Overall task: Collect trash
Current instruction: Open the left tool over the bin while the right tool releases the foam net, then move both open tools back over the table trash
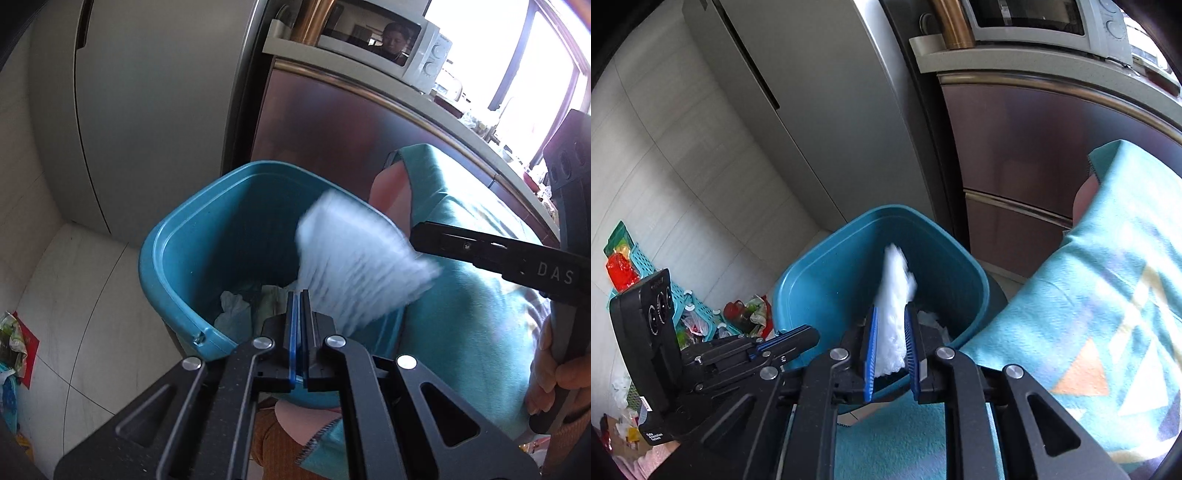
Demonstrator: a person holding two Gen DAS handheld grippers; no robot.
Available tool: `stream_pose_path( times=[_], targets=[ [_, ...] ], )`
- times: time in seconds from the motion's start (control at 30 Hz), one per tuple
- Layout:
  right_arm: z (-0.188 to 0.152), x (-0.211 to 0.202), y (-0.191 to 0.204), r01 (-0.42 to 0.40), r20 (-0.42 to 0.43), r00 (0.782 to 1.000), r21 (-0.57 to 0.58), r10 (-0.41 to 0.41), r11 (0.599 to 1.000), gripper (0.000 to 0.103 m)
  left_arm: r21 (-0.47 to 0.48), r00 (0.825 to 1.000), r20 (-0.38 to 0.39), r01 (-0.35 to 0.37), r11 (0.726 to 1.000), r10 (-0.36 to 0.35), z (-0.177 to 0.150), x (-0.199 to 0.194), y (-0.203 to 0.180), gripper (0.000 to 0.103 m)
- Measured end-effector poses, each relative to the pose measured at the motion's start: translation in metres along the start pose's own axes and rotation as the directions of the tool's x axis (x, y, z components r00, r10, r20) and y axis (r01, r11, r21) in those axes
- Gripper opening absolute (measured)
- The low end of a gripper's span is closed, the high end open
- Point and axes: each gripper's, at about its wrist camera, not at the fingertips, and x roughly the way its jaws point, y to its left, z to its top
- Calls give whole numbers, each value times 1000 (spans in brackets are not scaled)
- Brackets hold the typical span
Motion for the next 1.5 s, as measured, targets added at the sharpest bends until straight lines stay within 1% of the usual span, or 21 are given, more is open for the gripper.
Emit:
stream_pose_path(
  times=[0.1,0.2,0.3,0.5,0.57,0.6,0.63,0.77,0.93,1.07,1.2,1.37,1.47,1.5],
  targets=[
    [-1,3,0,-6,-8,1000,5,6,1000,16,-8,1000,-10,-13,1000,13,-1,7,4,2],
    [-4,-2,-2,-9,5,1000,5,9,1000,21,-19,1000,-12,-11,1000,11,-4,7,7,2],
    [-11,-8,-6,-15,10,1000,12,15,1000,22,-17,1000,4,-3,1000,3,-6,2,5,2],
    [-19,-30,-14,-27,49,998,15,26,1000,23,31,998,58,31,999,-33,-6,-19,-14,12],
    [-24,-42,-15,-27,71,997,3,26,1000,26,59,996,74,48,997,-53,-7,-26,-25,17],
    [-27,-50,-16,-21,84,996,-3,21,1000,27,75,994,80,63,995,-69,-7,-30,-32,21],
    [-31,-57,-16,-20,97,995,-10,21,1000,29,88,992,84,82,993,-89,-7,-32,-38,23],
    [-46,-89,-25,1,152,988,-15,2,1000,31,145,981,90,155,977,-169,-9,-42,-66,25],
    [-71,-139,-43,59,237,970,11,-60,998,39,246,958,69,255,935,-279,-16,-53,-112,28],
    [-99,-182,-71,122,290,946,92,-143,988,39,332,933,26,330,884,-358,-23,-55,-158,30],
    [-133,-223,-99,199,319,914,192,-253,961,39,394,907,-30,397,829,-420,-35,-53,-204,30],
    [-173,-271,-128,267,351,860,309,-371,913,39,446,874,-113,470,762,-473,-56,-50,-256,30],
    [-196,-300,-147,311,372,813,373,-448,874,40,474,853,-154,506,721,-498,-67,-48,-286,30],
    [-203,-311,-152,326,377,794,397,-477,858,40,485,847,-167,516,706,-504,-70,-47,-295,30]
  ],
)
